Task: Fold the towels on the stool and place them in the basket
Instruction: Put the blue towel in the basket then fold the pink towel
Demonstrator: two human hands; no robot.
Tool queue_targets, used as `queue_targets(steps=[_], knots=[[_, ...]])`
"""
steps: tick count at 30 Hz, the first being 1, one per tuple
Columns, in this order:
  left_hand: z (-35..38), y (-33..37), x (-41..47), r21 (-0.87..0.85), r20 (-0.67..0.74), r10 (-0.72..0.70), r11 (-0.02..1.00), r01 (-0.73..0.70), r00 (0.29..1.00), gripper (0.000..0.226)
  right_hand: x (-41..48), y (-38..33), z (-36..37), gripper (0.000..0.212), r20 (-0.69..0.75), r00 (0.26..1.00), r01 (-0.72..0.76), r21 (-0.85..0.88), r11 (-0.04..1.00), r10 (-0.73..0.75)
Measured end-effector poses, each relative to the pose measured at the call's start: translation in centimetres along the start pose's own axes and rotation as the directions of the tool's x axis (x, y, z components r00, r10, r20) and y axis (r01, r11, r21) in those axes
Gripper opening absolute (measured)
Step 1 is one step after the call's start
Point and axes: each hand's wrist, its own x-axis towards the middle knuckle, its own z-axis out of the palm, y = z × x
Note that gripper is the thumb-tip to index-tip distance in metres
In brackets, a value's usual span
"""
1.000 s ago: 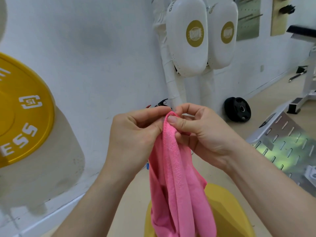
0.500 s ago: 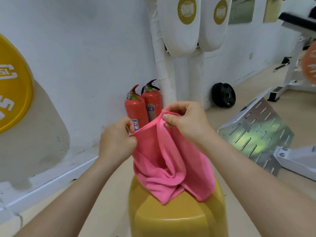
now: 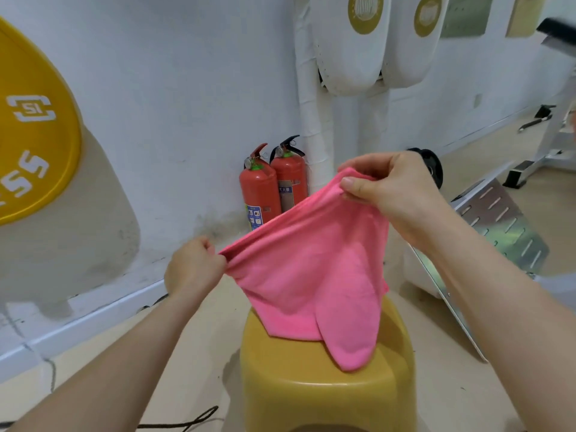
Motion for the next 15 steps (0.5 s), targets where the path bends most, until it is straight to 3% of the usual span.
queue_targets(steps=[2, 5, 7, 9, 11, 13, 15], knots=[[-0.9, -0.1, 1.0, -0.189, 0.039, -0.106, 0.976, 0.112, 0.994, 0.007, 0.1, 0.9, -0.7, 0.018, 0.005, 0.999, 0.048, -0.308, 0.950, -0.048], [-3.0, 1.2, 2.3, -0.463, 0.176, -0.192, 0.849, 0.253, 0.965, 0.014, 0.4, 2.8, -1.9, 0.013, 0.038, 0.998, 0.065, -0.601, 0.797, -0.053], [-4.4, 1.9, 2.6, -0.458, 0.215, -0.123, 0.864, 0.212, 0.969, 0.019, 0.4, 3.6, -2.9, 0.010, 0.029, 0.998, 0.054, -0.747, 0.663, -0.049], [-6.0, 2.7, 2.5, -0.396, 0.228, -0.029, 0.910, 0.120, 0.973, 0.022, 0.6, 3.6, -4.0, 0.005, -0.014, 0.997, 0.033, -0.794, 0.608, -0.073], [-8.0, 3.6, 2.4, -0.399, 0.281, 0.052, 0.914, 0.068, 0.958, 0.025, 0.7, 2.7, -5.1, 0.010, -0.040, 0.997, 0.019, -0.705, 0.709, -0.067], [-10.6, 4.4, 2.3, -0.532, 0.382, 0.164, 0.844, 0.072, 0.910, 0.031, 0.4, 0.2, -5.8, 0.018, -0.008, 0.999, -0.045, -0.355, 0.934, 0.045], [-13.3, 5.1, 1.7, -0.729, 0.433, 0.313, 0.674, 0.124, 0.846, 0.021, -0.2, -2.6, -6.4, 0.021, 0.099, 0.989, -0.114, 0.025, 0.993, 0.111]])
